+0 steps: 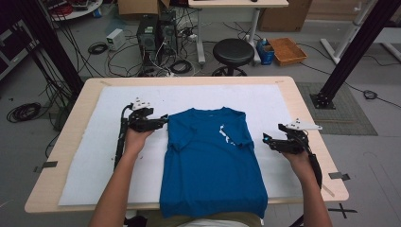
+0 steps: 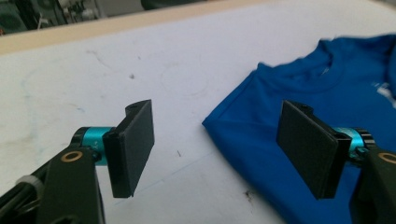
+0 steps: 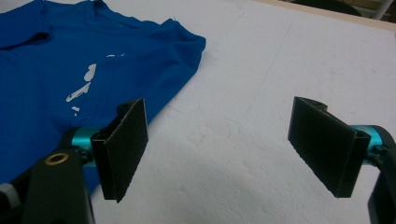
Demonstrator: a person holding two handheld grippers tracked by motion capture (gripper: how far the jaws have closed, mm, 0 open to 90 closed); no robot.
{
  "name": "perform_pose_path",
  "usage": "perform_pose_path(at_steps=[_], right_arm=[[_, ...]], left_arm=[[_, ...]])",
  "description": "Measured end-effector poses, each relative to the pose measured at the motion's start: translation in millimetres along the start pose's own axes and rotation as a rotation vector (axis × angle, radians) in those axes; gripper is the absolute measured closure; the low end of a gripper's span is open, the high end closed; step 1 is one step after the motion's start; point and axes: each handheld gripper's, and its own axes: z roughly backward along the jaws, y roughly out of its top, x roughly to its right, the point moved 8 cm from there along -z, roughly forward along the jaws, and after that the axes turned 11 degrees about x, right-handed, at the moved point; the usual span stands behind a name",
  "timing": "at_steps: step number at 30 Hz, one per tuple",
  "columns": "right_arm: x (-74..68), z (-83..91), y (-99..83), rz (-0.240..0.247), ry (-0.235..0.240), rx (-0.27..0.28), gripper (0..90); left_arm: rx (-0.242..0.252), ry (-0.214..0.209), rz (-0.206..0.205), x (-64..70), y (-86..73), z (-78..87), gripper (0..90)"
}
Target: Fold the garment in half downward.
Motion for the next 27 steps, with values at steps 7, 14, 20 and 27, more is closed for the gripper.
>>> perform_pose_path(at_steps=[7,14,20,27], right_arm=[[-2.4,-1.8,-0.7,0.005,0.013,-0.005,19.9],[-5.2,-4.2,-0.2,-0.006,0.024,-0.012,19.9],[-9.4,-18.8,9.8,-0.015,0.009,-0.012,19.9],[-11.9,-71.2,20.4,0.007,-0.018,-0.109,22.5]], left_arm=[[-0.124,0.064,-0.021,1.0,-18.2,-31.3,39.3],[-0.147,0.032,-0.064,9.5,-21.3,-38.3,58.1],[-0.145,-0.008,-0.073,16.9,-21.4,-38.9,82.0],[-0.143,-0.007,-0.060,17.0,-21.8,-38.7,83.7]])
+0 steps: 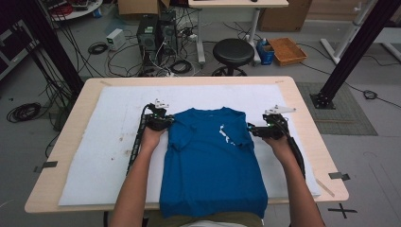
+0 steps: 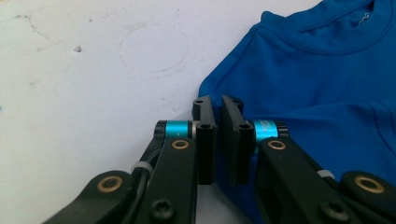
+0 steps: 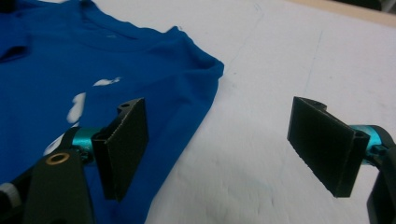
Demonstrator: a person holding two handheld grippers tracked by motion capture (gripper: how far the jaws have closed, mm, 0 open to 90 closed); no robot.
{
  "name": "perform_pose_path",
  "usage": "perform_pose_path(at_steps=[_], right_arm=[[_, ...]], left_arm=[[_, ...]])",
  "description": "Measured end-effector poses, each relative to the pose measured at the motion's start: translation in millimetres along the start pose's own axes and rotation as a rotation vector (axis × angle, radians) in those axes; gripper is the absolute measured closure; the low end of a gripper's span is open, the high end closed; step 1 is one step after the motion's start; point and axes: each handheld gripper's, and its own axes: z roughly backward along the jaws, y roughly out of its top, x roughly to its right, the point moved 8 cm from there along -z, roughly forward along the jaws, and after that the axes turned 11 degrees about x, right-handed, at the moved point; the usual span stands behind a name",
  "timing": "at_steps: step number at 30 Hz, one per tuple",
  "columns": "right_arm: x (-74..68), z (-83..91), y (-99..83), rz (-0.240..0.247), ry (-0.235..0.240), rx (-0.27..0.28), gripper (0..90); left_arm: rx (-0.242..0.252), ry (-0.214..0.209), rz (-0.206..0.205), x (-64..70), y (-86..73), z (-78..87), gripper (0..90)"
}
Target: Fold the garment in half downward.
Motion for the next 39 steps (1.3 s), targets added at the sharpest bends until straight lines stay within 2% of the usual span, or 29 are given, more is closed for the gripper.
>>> perform_pose_path(at_steps=[1,3,7,9,13,15,17,18,20,23,25,29,33,37,39], right_arm=[[0.7,-8.0,0.5,0.001,-0.003,-0.017,26.3],[3.3,-22.9,-0.3,-0.008,-0.022,-0.059,27.4],[10.4,-43.1,-4.4,-0.055,-0.064,-0.082,38.5],[11.7,-48.7,-4.9,-0.080,-0.059,-0.085,45.6],[8.6,-56.0,-4.2,-0.032,-0.043,-0.088,60.5],[6.1,-57.8,-3.5,-0.024,-0.033,-0.090,73.6],[1.7,-59.0,-3.4,0.003,-0.024,-0.093,87.7],[0.3,-59.6,-3.6,0.027,-0.029,-0.094,88.2],[0.2,-58.4,-3.0,0.033,-0.022,-0.099,88.7],[0.8,-50.4,1.0,-0.012,0.005,-0.073,88.8],[-1.1,-42.2,6.2,0.002,0.022,-0.033,88.8],[-9.6,-23.3,14.4,0.034,0.057,0.024,88.8],[-22.6,-0.1,18.8,0.045,0.113,0.098,88.8],[-34.6,26.9,14.7,0.046,0.160,0.138,88.8],[-37.4,39.3,13.8,0.048,0.176,0.156,88.8]], left_arm=[[0.000,0.001,0.001,0.0,0.0,0.0,83.7],[-0.004,-0.001,0.003,-0.4,-0.2,0.4,83.7],[0.001,0.003,0.048,-1.2,-0.3,0.2,83.7],[-0.001,-0.003,0.054,-1.9,-0.4,0.5,83.7],[0.005,-0.011,0.084,-3.1,-0.3,0.5,85.2],[0.006,-0.012,0.090,-3.4,-0.4,0.7,85.9],[0.008,-0.012,0.116,-4.2,-0.5,1.6,86.4],[0.010,-0.014,0.141,-4.9,-0.6,2.4,86.7],[0.024,-0.024,0.179,-5.7,-0.2,5.6,86.9],[0.091,-0.064,0.205,-5.7,6.6,16.3,87.0],[0.142,-0.108,0.227,-5.3,12.6,25.9,87.0],[0.211,-0.182,0.261,-1.9,20.7,45.6,86.9],[0.256,-0.263,0.260,5.0,23.8,68.3,86.9],[0.287,-0.329,0.259,11.6,20.6,91.6,86.9],[0.289,-0.377,0.253,16.6,17.6,102.5,86.9]])
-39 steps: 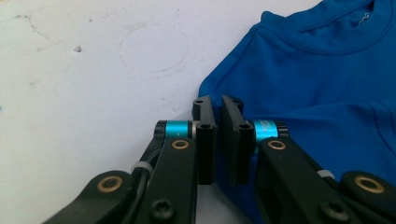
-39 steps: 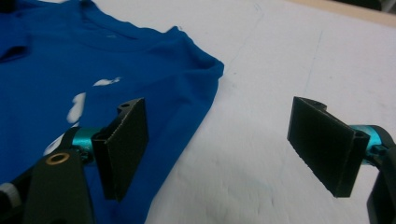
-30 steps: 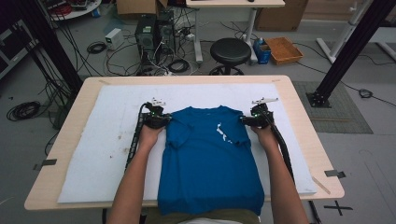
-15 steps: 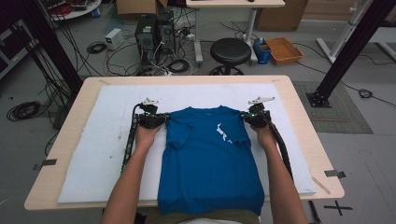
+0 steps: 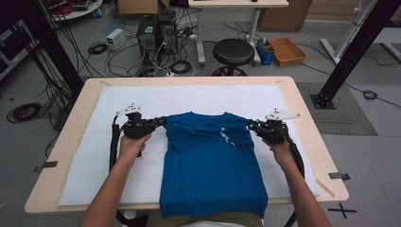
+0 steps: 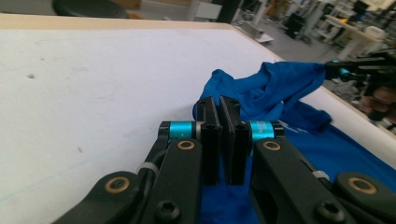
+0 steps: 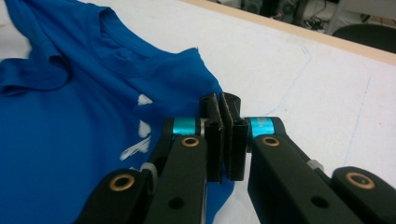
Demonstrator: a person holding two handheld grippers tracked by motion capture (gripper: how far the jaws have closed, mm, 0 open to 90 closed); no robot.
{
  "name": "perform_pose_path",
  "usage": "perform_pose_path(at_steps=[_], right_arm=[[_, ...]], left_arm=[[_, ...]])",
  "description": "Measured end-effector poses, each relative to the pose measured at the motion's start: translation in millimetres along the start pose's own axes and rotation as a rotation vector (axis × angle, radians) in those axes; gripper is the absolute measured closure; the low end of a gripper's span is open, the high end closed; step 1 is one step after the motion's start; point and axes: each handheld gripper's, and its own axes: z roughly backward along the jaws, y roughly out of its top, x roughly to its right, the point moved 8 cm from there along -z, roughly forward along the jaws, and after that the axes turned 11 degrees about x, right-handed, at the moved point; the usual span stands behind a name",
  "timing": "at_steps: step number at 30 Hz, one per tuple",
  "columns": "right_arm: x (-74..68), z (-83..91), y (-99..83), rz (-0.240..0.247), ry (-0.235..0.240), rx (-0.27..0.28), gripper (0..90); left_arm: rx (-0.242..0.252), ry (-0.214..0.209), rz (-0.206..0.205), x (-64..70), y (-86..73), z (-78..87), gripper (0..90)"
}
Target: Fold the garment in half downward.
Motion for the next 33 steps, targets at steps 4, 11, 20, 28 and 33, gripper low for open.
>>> perform_pose_path(at_steps=[4,11,20,28,33], right_arm=[[-14.3,24.3,4.9,0.005,0.050,0.040,88.8],[-41.8,55.7,-18.8,0.003,0.143,-0.020,88.8],[-55.9,83.4,-57.6,0.051,0.170,-0.177,88.8],[-66.2,91.4,-64.8,0.032,0.218,-0.253,56.6],[-45.6,72.3,-36.3,0.008,0.068,-0.144,35.1]], left_arm=[[-0.020,-0.065,-0.019,18.7,-6.6,14.5,86.7],[-0.135,-0.137,-0.064,44.5,-35.9,35.7,86.6],[-0.290,-0.173,-0.085,55.9,-72.4,59.6,86.6],[-0.251,-0.142,-0.155,62.4,-61.3,65.8,51.0],[-0.160,0.097,-0.192,31.3,-34.2,43.9,40.2]])
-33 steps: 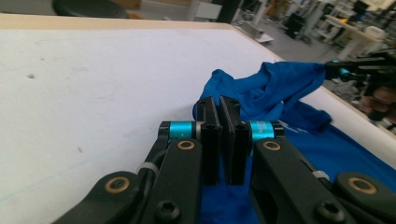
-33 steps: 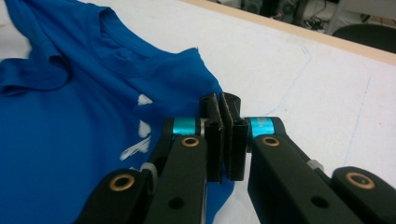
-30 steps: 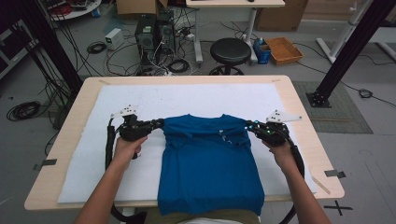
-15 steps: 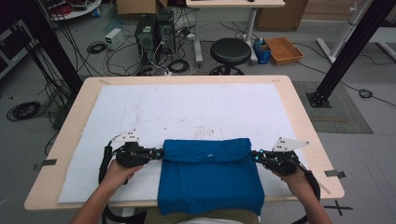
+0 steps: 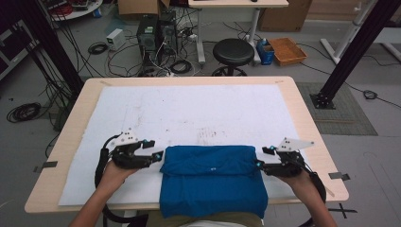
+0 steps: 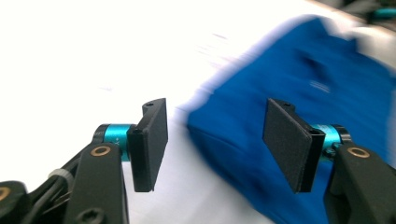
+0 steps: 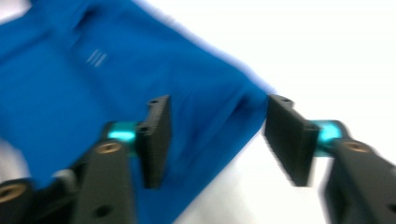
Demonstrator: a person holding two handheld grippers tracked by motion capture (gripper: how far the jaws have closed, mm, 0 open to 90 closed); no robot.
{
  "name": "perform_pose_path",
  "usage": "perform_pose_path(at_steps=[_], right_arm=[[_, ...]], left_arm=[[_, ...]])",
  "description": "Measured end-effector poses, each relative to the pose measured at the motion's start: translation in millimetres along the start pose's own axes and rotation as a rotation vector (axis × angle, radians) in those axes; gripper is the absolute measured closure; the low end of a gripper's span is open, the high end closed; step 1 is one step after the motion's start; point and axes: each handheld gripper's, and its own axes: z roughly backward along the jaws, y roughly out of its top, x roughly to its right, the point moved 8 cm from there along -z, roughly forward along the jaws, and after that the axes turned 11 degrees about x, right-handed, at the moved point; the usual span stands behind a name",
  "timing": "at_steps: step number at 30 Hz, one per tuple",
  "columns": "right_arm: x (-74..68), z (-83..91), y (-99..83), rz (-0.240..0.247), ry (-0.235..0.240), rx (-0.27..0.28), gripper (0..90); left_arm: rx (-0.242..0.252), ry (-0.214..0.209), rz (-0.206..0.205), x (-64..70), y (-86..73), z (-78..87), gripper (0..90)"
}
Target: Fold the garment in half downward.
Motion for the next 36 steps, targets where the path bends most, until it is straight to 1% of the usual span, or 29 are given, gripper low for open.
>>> perform_pose_path(at_steps=[1,2,3,4,5,6,8,9,10,11,12,13,14,16,18,19,20,21,22,24,27,29,31,33,35,36], right_arm=[[5.0,-5.9,4.8,-0.018,-0.035,0.010,35.1],[9.2,-12.7,8.8,-0.049,-0.061,0.016,34.4],[12.9,-20.4,11.8,-0.069,-0.075,0.022,33.9],[16.8,-28.6,12.6,-0.086,-0.090,0.014,33.8],[20.2,-36.9,11.4,-0.101,-0.099,0.000,33.9],[22.6,-45.0,8.4,-0.114,-0.101,-0.020,34.1],[24.1,-56.8,-3.2,-0.126,-0.101,-0.084,38.0],[23.5,-59.5,-9.9,-0.128,-0.099,-0.123,40.7],[22.6,-60.8,-15.5,-0.125,-0.089,-0.150,43.1],[22.6,-60.6,-18.8,-0.124,-0.081,-0.154,43.9],[23.0,-59.3,-19.5,-0.127,-0.078,-0.141,46.1],[22.9,-57.6,-20.1,-0.130,-0.073,-0.141,50.5],[22.7,-55.9,-20.4,-0.127,-0.065,-0.142,55.5],[21.2,-53.1,-21.4,-0.126,-0.052,-0.149,61.6],[19.2,-51.4,-22.3,-0.126,-0.029,-0.148,68.9],[18.7,-51.1,-22.4,-0.128,-0.018,-0.146,72.6],[17.8,-50.4,-22.5,-0.132,-0.009,-0.150,75.2],[17.0,-49.9,-22.4,-0.134,-0.002,-0.153,77.0],[16.9,-49.6,-22.4,-0.129,0.000,-0.155,78.1],[16.2,-49.2,-22.1,-0.119,0.001,-0.154,79.0],[15.4,-48.6,-20.8,-0.105,-0.001,-0.141,79.9],[16.0,-48.6,-17.0,-0.086,-0.006,-0.119,80.2],[19.1,-50.6,-10.2,-0.073,-0.020,-0.090,80.5],[24.2,-54.3,-1.3,-0.061,-0.039,-0.061,80.7],[31.2,-59.8,8.7,-0.041,-0.066,-0.033,80.7],[35.3,-63.8,14.6,-0.047,-0.077,-0.013,80.7]], left_arm=[[-0.001,0.031,0.019,-5.4,0.2,-7.8,39.7],[-0.009,0.049,0.034,-9.4,-1.3,-15.8,39.5],[-0.020,0.058,0.045,-11.8,-4.4,-23.8,39.5],[-0.044,0.063,0.045,-13.7,-8.9,-30.5,39.5],[-0.067,0.064,0.054,-14.3,-13.5,-36.2,39.5],[-0.082,0.063,0.062,-13.7,-17.3,-40.4,39.5],[-0.095,0.049,0.058,-11.0,-22.3,-44.3,39.5],[-0.102,0.049,0.055,-10.1,-24.3,-45.3,39.6],[-0.116,0.049,0.051,-9.6,-26.8,-45.9,40.2],[-0.121,0.052,0.053,-9.4,-29.0,-46.5,42.8],[-0.129,0.049,0.057,-9.2,-31.2,-46.3,46.3],[-0.136,0.045,0.055,-8.5,-33.2,-46.0,50.8],[-0.139,0.041,0.050,-7.2,-34.3,-45.6,57.6],[-0.137,0.030,0.025,-3.6,-34.5,-45.0,67.0],[-0.142,0.022,0.004,0.8,-35.3,-44.6,79.6],[-0.142,0.022,0.003,2.2,-35.6,-44.5,85.4],[-0.141,0.029,0.012,2.7,-35.8,-44.3,87.1],[-0.141,0.028,0.031,2.3,-35.9,-43.7,87.5],[-0.138,0.028,0.052,1.5,-36.1,-43.0,87.7],[-0.131,0.025,0.080,0.0,-35.9,-40.7,88.0],[-0.102,0.021,0.109,-1.8,-32.4,-38.0,88.1],[-0.068,0.022,0.129,-5.0,-26.3,-37.2,88.2],[-0.036,0.036,0.148,-10.8,-18.5,-38.0,88.2],[-0.005,0.047,0.166,-17.6,-11.0,-39.1,88.3],[0.042,0.070,0.190,-24.9,-2.5,-40.9,88.3],[0.062,0.081,0.193,-28.4,1.7,-43.3,88.3]])
